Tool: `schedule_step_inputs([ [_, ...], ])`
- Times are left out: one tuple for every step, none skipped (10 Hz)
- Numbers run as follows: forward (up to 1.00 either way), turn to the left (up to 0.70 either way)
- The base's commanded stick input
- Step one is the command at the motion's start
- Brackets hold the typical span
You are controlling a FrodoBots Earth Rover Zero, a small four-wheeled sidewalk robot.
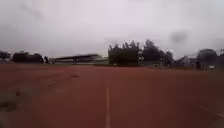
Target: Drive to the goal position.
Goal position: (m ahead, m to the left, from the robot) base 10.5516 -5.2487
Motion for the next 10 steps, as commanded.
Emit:
schedule_step_inputs([
  [0.5,0.0],
  [0.5,0.0],
  [0.5,0.0],
  [0.5,0.0],
  [0.5,0.0],
  [0.5,0.0],
  [0.5,0.0],
  [0.5,0.0],
  [0.5,0.0],
  [0.5,0.0],
])
